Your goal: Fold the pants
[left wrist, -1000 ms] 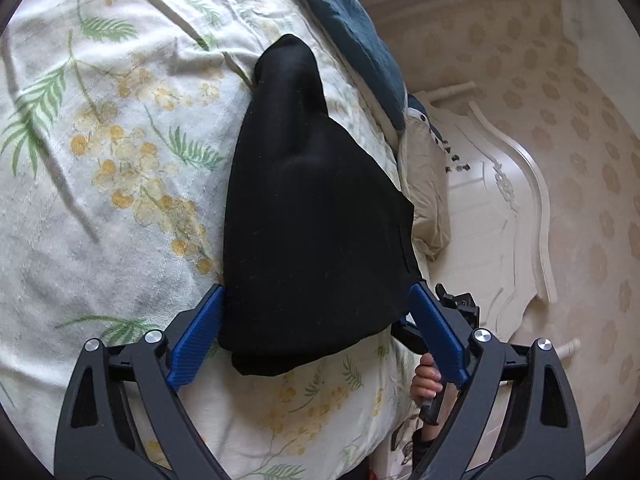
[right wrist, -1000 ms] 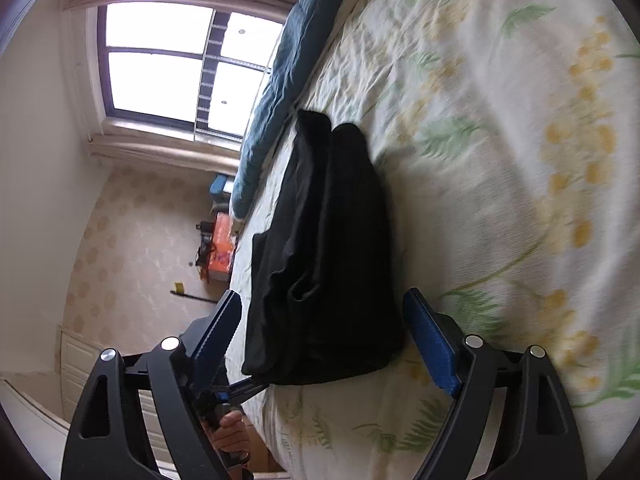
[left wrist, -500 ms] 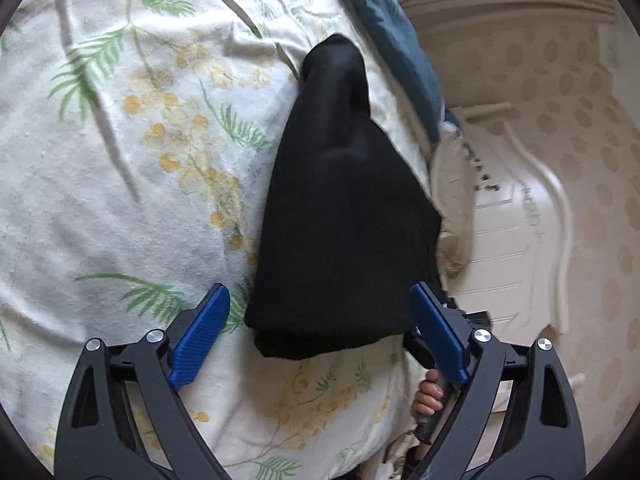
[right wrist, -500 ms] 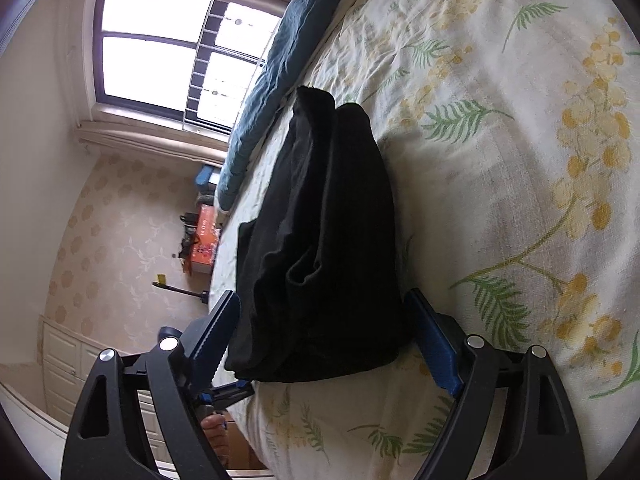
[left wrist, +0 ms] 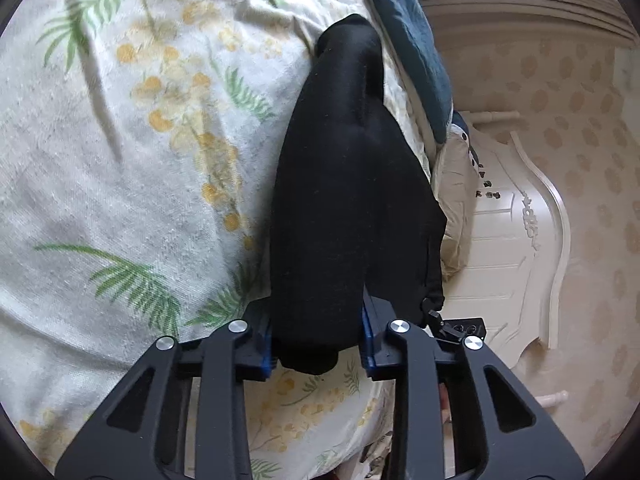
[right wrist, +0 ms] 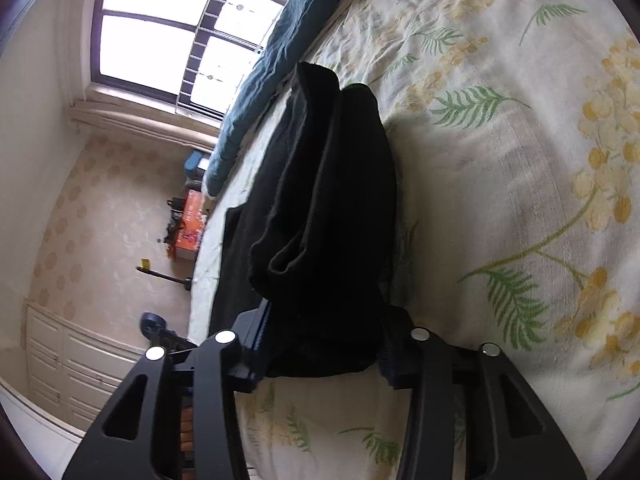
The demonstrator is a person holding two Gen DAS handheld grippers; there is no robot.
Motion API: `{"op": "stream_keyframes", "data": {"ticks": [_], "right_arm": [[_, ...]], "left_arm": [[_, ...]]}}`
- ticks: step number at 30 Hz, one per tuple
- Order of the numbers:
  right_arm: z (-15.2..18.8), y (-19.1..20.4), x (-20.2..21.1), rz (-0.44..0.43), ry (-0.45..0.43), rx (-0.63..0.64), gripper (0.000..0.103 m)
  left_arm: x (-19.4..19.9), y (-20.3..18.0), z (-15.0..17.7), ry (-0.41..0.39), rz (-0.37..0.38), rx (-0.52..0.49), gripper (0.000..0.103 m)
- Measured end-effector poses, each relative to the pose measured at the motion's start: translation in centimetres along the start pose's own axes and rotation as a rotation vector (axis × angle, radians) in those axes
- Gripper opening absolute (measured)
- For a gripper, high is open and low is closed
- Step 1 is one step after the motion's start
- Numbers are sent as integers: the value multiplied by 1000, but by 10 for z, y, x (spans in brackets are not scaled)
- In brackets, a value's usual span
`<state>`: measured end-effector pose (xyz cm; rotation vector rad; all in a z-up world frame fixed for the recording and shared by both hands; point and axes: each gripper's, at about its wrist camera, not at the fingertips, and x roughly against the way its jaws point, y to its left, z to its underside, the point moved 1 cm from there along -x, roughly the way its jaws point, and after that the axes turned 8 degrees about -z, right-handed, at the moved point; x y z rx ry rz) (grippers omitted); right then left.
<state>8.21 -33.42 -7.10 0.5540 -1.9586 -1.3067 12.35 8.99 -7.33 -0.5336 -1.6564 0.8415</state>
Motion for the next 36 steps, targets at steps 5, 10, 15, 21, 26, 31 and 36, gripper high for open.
{"op": "stream_keyframes", "data": {"ticks": [5,10,15,21,26,31,36], "right_arm": [[5,4,10,-46,-4,-10,36],[17,9,18,-53,7,-8,35],[38,11,26,-60,19,-6,35],[62,3,37,-79,23,-29,35],[72,-4,43,-96,31,-50,35],[74,-11,44,-106,32,-63,35],[76,-18,47,-120,36,-68,35]], "left_arm": [[6,-9,5,-17,-15,-36,27],[16,-5,19,-11,0,-34,27],[27,0,39,-9,6,-38,27],[37,5,58,-26,-15,-69,27],[41,12,67,-33,-9,-68,27],[40,17,67,-34,4,-58,27],[40,16,67,-38,-5,-72,28]]}}
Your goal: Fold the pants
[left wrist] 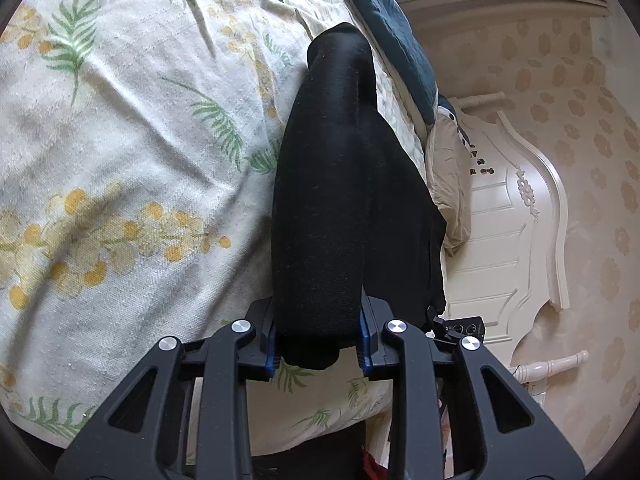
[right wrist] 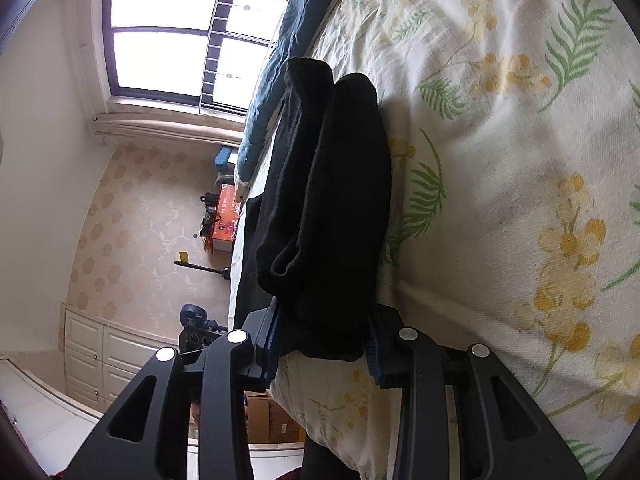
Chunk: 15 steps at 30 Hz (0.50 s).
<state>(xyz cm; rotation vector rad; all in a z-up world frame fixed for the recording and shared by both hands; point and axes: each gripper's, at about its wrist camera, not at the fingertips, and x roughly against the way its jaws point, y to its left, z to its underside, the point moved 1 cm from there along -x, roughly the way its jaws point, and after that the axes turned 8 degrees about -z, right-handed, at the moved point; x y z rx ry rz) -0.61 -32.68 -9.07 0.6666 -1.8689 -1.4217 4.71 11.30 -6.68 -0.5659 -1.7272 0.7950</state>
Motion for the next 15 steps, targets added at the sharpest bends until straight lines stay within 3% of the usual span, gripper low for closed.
{"op": "stream_keyframes", "data": {"ticks": [15], "right_arm": [[2,-5,3,-7,1,-4,35]], "left_arm": [[-1,5,5,-4,19,2,29]]}}
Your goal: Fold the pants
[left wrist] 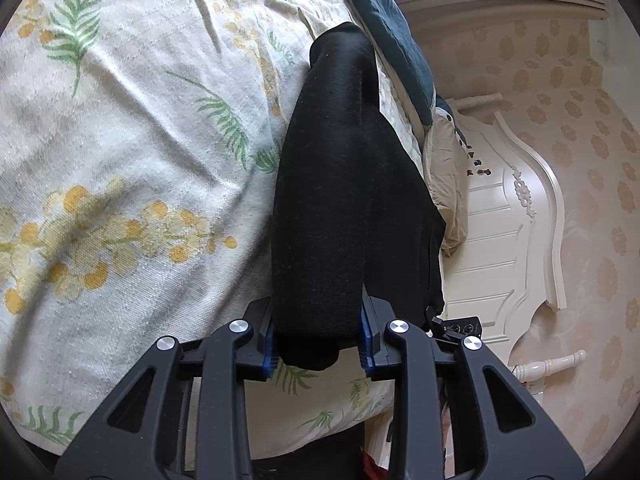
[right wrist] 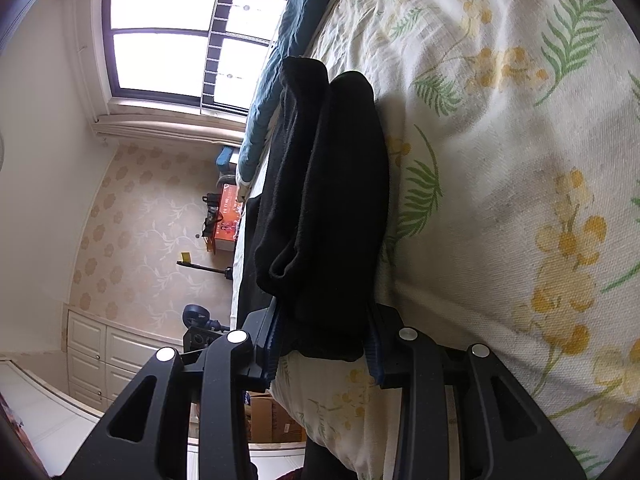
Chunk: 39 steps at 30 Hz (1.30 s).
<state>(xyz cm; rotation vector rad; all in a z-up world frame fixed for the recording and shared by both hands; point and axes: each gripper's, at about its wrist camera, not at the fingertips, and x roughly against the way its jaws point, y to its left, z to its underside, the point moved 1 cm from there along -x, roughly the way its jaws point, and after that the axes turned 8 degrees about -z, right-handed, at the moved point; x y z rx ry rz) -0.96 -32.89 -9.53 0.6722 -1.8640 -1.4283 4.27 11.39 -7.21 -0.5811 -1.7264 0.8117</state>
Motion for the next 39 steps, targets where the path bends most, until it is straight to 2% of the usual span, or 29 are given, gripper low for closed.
{"op": "stream_keyframes", "data": {"ticks": [11,19,25,31,39], "right_arm": [[0,-2,2,-5,0,-3,35],[2,-3,3,-15,-3,-2,35],[6,-3,4,-14,-7,6,35],[10,7,2,1,-12,19,35],[15,10,0,-5,-16,15,35]], "left_arm": [[-1,6,0,0,13,-5,34],[0,3,0,-13,-8,-39,38],[0,-1,1,-21,-16,-54,37],[2,-11,3,-34,-52,-77,32],[7,-19,5,-57,-103,-116,32]]}}
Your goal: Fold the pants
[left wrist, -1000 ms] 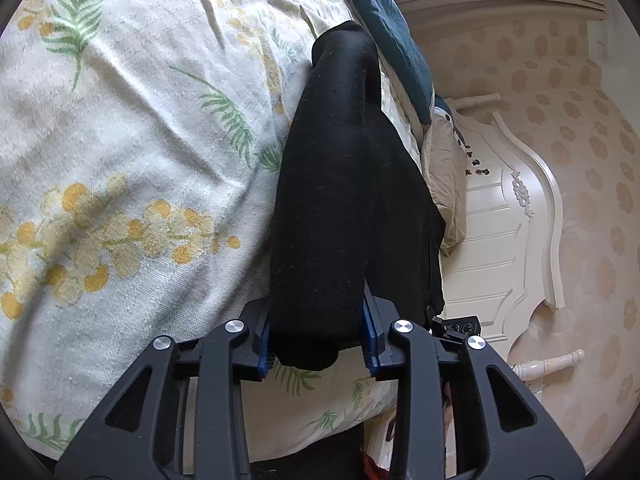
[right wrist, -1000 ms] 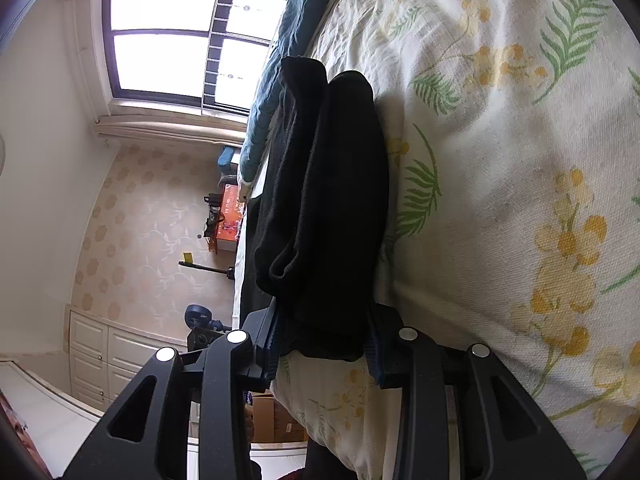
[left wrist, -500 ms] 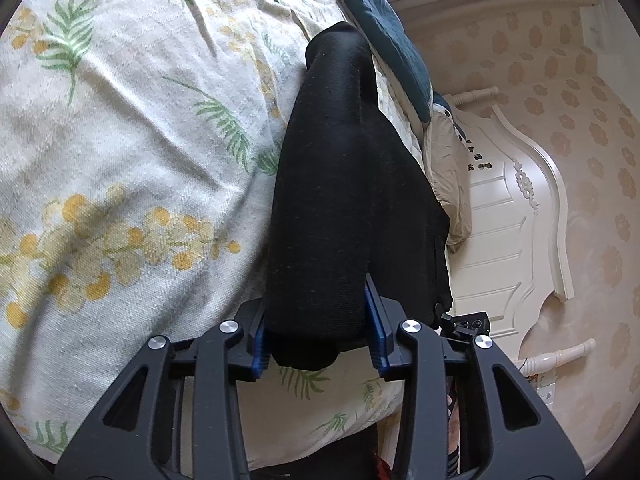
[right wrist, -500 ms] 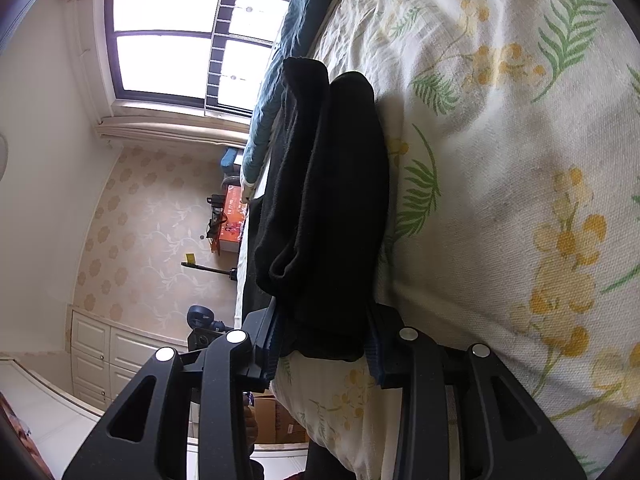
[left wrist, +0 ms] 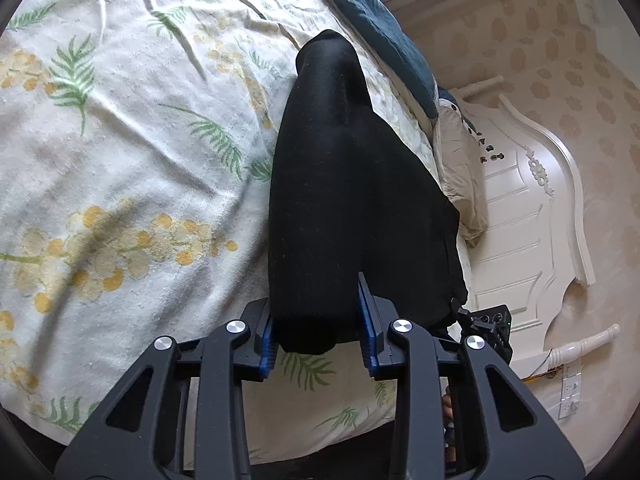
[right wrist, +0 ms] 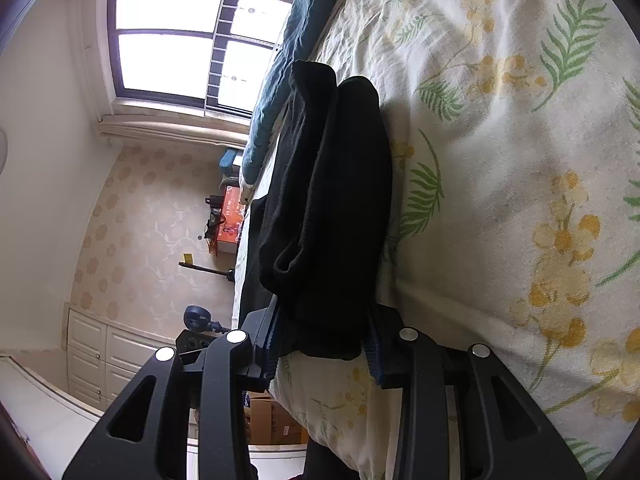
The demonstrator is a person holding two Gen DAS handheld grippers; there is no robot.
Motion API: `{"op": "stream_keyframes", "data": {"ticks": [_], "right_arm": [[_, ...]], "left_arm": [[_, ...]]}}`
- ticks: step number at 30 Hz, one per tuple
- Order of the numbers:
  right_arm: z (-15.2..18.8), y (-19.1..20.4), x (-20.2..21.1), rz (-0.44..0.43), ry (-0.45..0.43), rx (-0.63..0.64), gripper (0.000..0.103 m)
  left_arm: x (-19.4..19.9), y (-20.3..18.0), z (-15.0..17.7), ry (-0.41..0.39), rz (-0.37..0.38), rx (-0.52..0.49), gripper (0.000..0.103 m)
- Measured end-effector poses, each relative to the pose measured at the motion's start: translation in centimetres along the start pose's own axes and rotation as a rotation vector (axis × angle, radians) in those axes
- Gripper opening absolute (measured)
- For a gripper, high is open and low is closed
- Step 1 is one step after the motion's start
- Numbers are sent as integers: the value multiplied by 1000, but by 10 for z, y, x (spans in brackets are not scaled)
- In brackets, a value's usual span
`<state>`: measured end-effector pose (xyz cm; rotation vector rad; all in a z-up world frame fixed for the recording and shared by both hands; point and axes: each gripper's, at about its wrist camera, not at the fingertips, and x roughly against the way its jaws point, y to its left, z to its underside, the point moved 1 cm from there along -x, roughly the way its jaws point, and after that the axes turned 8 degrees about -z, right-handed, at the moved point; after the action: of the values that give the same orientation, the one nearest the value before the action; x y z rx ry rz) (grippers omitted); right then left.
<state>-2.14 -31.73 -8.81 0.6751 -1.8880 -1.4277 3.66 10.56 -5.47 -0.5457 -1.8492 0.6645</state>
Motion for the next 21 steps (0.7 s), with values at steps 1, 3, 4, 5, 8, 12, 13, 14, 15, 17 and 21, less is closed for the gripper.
{"op": "stream_keyframes", "data": {"ticks": [1,3,4,5,8,12,13,14,15,17,21], "right_arm": [[0,0,-1,0,0,-1,35],[0,0,-1,0,0,0,35],[0,-1,-1,1,0,0,35],[0,0,-1,1,0,0,35],[0,-2,0,0,0,-1,35],[1,-2,0,-2,-1,-2,35],[1,-2,0,-3,-2,-3,35],[1,-2,-1,-3,-2,-4,35],[2,-2,-1,-4,-2,-4,35],[2,-2,-1,-6,-2,-5,35],[2,-4,0,-15,-2,-10,35]], "left_arm": [[0,0,0,-1,0,0,32],[0,1,0,-2,-1,-4,32],[0,1,0,-2,-1,-4,32],[0,2,0,-2,-2,-4,32],[0,2,0,-5,-5,-11,32],[0,3,1,-7,-6,-15,32],[0,3,1,-7,-6,-15,32],[0,3,1,-7,-6,-15,32],[0,3,1,-7,-7,-17,32],[0,3,2,-8,-6,-16,32],[0,3,2,-10,-7,-18,33]]}}
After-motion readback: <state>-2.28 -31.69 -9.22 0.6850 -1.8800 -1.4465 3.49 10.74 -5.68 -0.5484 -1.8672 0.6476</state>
